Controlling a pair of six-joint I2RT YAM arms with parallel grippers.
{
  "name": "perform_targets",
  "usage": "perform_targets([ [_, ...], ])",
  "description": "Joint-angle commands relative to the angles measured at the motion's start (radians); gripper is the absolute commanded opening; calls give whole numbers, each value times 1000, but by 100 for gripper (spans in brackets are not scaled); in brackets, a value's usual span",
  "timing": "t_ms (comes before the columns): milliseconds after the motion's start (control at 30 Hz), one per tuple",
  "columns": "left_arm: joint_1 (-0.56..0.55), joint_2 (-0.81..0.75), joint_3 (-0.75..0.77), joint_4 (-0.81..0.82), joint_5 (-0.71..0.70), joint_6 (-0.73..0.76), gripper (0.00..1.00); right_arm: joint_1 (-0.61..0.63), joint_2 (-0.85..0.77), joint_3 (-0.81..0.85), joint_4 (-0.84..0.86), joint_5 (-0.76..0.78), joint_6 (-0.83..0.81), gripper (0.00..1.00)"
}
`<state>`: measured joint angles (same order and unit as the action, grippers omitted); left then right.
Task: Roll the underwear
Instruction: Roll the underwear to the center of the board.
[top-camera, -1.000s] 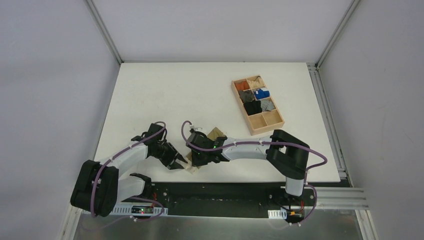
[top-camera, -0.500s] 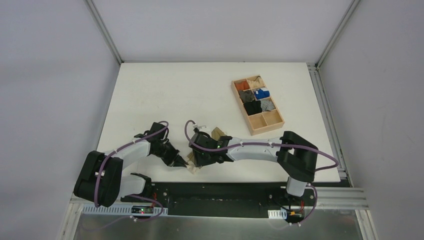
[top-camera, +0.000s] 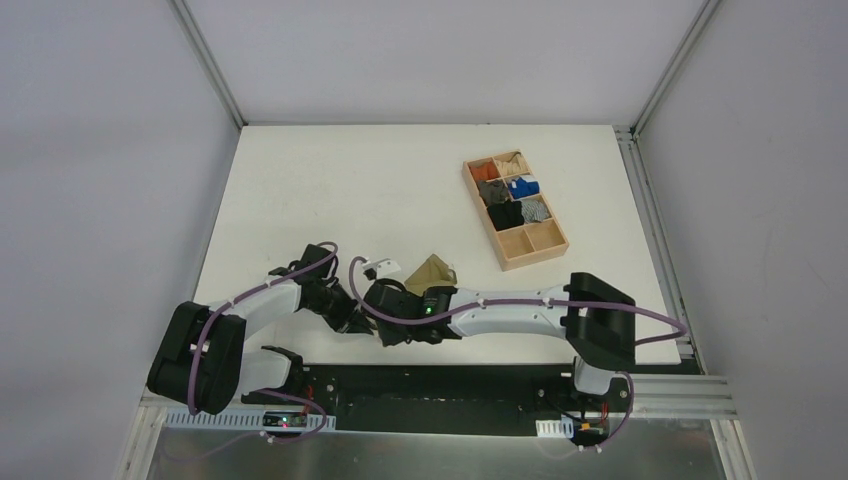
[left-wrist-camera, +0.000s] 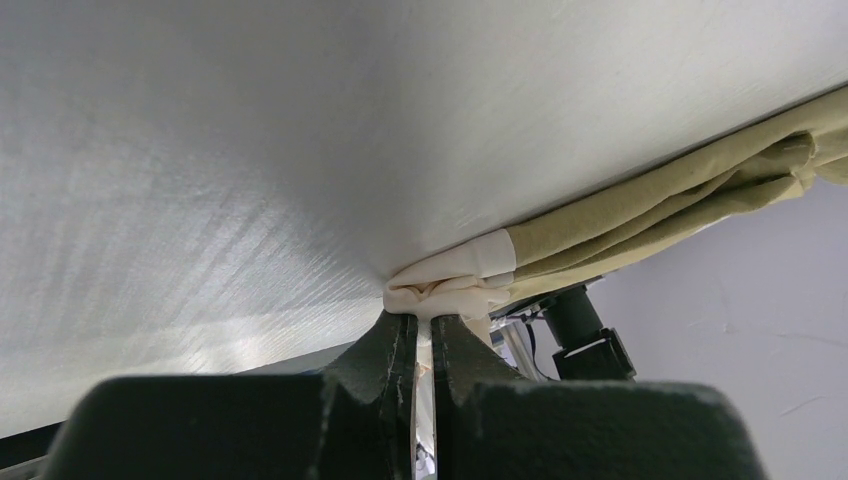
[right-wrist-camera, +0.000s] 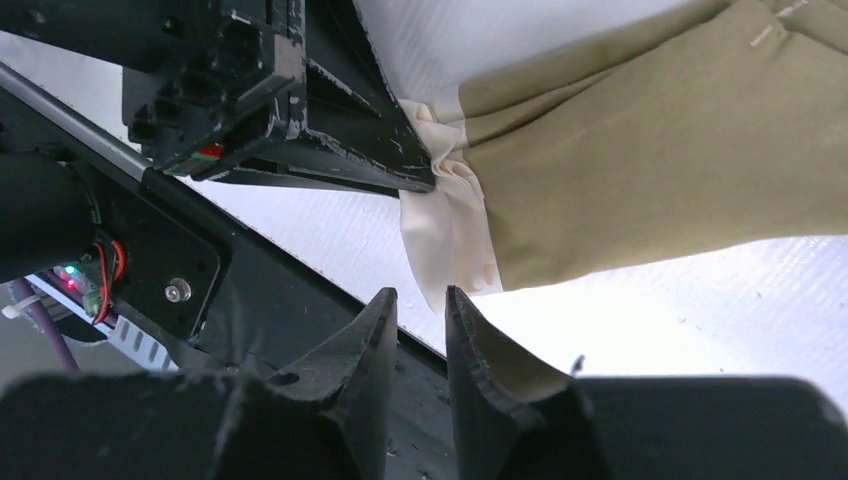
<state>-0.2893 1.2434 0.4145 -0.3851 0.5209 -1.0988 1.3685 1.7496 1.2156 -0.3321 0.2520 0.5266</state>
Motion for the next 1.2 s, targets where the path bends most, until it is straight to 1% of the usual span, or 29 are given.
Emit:
perform_targets([
  [0, -14, 17, -5, -26, -86, 25, 0, 3, 45, 55, 11, -5, -29, 27],
  [200, -15, 16, -2, -26, -85, 23, 0, 0, 92, 52, 9, -8, -27, 28],
  [300, -16, 16, 0, -26, -84, 21, 0, 0, 111, 34, 16, -11, -22, 30],
  [400, -16, 16, 1, -27, -83, 20, 0, 0, 132, 24, 17, -19, -20, 34],
  [533, -16, 12, 6, -29, -81, 18, 0, 2, 139, 4, 24, -24, -19, 44],
  [600, -16, 9, 7, -31, -82, 15, 0, 8, 139, -1, 20, -17, -29, 46],
  [700, -16, 11, 9, -32, -84, 10, 0, 33, 154, 4, 7, 15, -72, 47],
  [833, -16, 9, 11, -34, -81, 7, 0, 72, 196, 18, -5, 61, -100, 46],
  [900, -16, 6, 10, -36, -79, 6, 0, 88, 218, 23, -10, 82, -102, 43],
  [933, -16, 3, 10, -37, -78, 4, 0, 95, 230, 24, -15, 95, -100, 39],
  [1000, -16, -4, 14, -42, -76, 2, 0, 103, 249, 30, -32, 132, -92, 28],
  [1100, -16, -19, 21, -55, -72, 1, 0, 104, 255, 19, -47, 176, -76, 4],
  [1133, -16, -26, 24, -61, -72, 1, 0, 103, 251, 15, -48, 183, -76, 0],
  [1167, -16, -34, 28, -67, -71, 1, 0, 103, 245, 10, -47, 182, -81, 0],
])
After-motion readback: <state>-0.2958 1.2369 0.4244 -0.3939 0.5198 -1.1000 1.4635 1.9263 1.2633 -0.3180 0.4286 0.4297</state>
